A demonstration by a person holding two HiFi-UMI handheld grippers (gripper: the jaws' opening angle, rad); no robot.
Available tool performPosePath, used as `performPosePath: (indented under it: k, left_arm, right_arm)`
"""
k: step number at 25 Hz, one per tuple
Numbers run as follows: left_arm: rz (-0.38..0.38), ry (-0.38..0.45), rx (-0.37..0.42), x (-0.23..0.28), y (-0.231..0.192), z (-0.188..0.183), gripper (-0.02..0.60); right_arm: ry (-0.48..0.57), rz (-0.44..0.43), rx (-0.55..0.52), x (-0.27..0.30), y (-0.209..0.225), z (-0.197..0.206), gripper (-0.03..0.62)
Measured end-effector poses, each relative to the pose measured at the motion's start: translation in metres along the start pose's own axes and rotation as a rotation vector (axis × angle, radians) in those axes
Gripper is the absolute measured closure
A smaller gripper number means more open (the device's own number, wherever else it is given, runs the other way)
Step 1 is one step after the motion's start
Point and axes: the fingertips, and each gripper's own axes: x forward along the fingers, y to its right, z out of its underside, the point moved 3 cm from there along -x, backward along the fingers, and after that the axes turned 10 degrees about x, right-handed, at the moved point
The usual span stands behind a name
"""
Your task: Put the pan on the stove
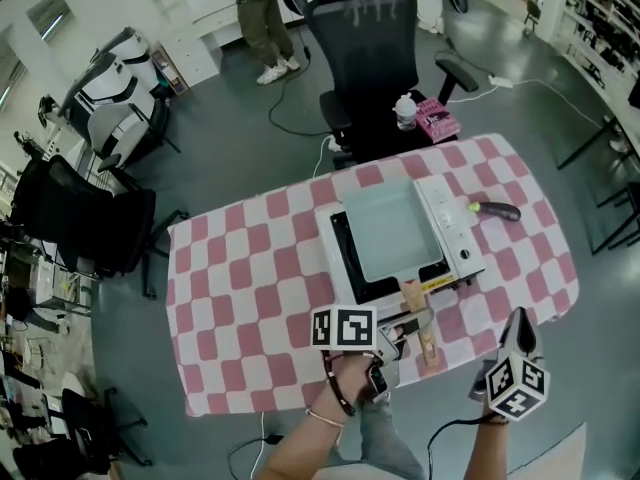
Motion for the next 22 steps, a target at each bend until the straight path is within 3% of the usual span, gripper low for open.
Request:
performPosePath:
  k: [5, 7, 11, 15, 22]
  left_arm:
    - [-0.073, 0.0, 0.122, -0.037, 0.008, -0.007, 0.4]
    - [-0.132, 0.0, 0.23, -0.058, 0.016, -0.013, 0.4]
    - [-0.292, 0.041, 0.538, -0.106, 0.042, -0.035, 0.401]
    - [-0.434, 0.173, 0.82, -0.154, 0.073, -0.06, 0.43]
    - [-0.705, 0.472, 1.216, -0.246, 0.114, -0.088, 0.439]
  right_arm:
    - [0.033, -0.008, -0.008, -0.014, -0.017, -0.012, 0.585]
    - [0.047, -0.012, -0.01, -0.024, -0.025, -0.016, 0.585]
    - [0.087, -0.034, -0.024, -0.043, -0.047, -0.029, 0.585]
    - [0.14, -0.06, -0.033, -0.065, -0.071, -0.04, 0.585]
    - [0.218, -0.083, -0.033, -0.113, -0.1, -0.047, 0.585]
